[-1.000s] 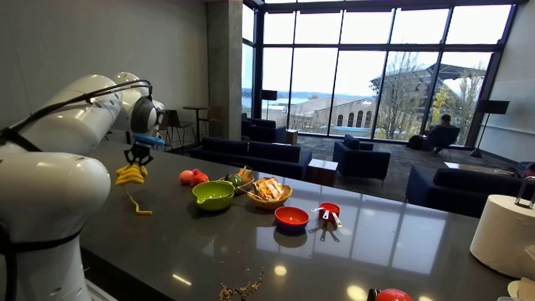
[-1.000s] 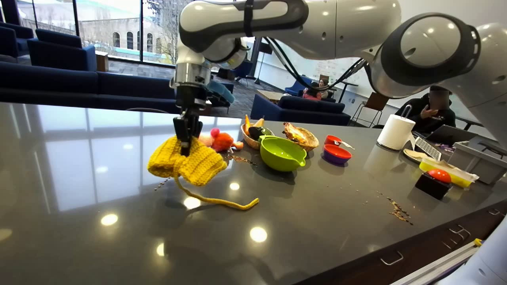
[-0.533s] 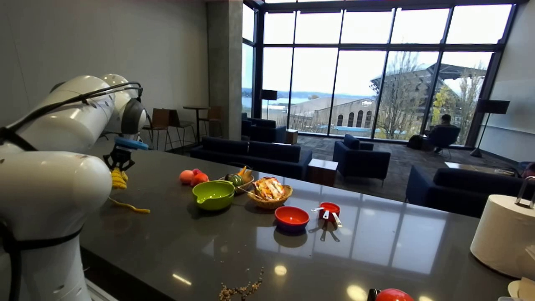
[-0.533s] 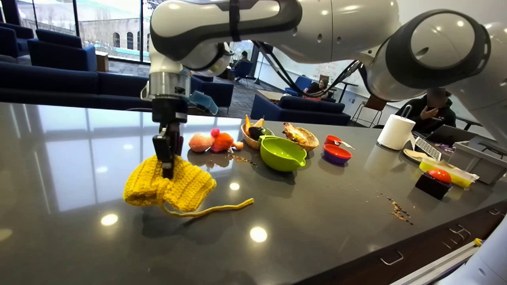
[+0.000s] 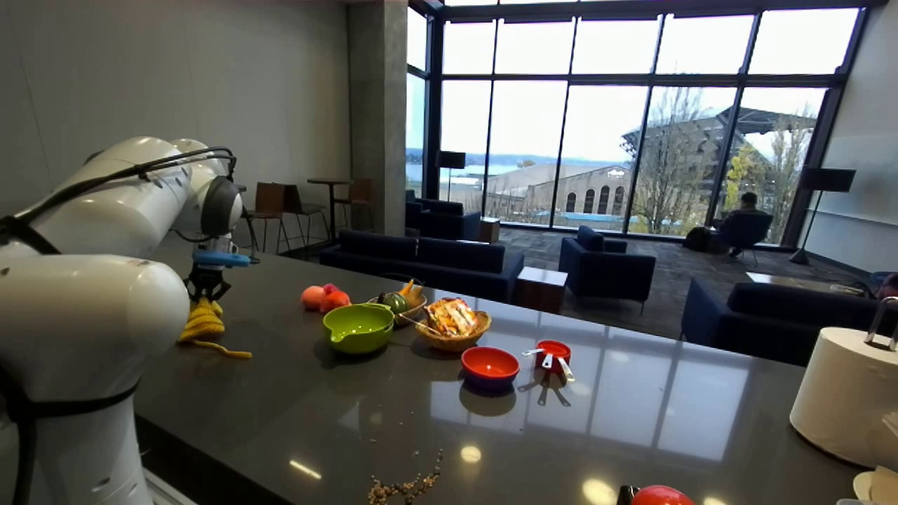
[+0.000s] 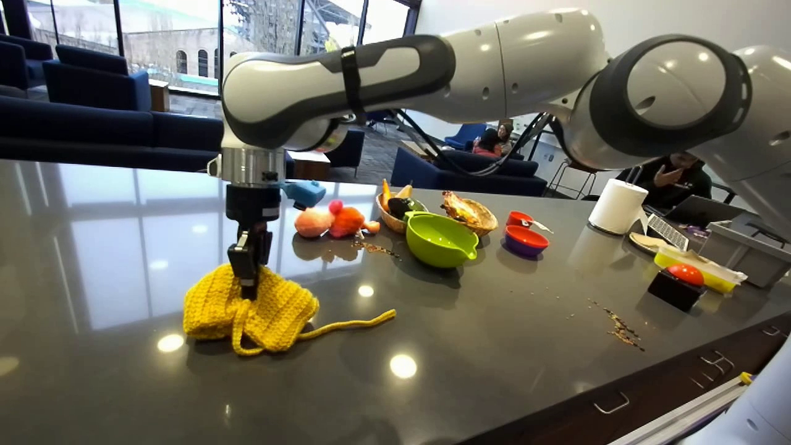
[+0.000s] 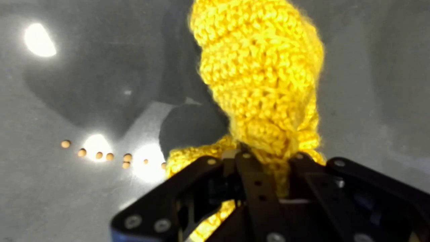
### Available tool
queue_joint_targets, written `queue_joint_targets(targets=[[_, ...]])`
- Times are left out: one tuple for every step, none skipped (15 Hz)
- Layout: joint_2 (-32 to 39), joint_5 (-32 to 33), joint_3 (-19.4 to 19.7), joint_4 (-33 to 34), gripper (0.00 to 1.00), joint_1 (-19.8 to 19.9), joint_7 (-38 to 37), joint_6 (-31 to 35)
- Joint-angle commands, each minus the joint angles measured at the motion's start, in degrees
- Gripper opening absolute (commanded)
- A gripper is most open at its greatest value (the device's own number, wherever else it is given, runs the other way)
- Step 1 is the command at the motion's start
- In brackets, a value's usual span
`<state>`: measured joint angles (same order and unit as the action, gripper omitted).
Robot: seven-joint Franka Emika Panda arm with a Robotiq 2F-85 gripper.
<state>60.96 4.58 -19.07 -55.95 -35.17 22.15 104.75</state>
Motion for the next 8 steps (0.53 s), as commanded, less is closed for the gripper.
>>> queue_joint_targets(targets=[[-0.2, 3.4, 2.3, -1.0, 0.04, -0.2, 0.5, 3.1], [-0.2, 4.5, 3.2, -1.1, 0.04, -0.1, 0.2, 4.1], [-0.1, 5.2, 3.7, -1.3, 0.04, 0.1, -0.1, 5.2], [0.3, 5.6, 4.4, -1.5, 0.04, 0.5, -0.2, 6.6], [0.4, 5.6, 5.1, -1.3, 0.04, 0.8, -0.6, 7.9], [0.5, 5.6, 5.7, -1.4, 0.04, 1.0, -0.9, 9.1], [0.7, 5.6, 6.5, -1.6, 0.04, 1.3, -0.9, 10.2], [0.8, 5.6, 7.2, -1.6, 0.04, 1.5, -1.0, 11.0]])
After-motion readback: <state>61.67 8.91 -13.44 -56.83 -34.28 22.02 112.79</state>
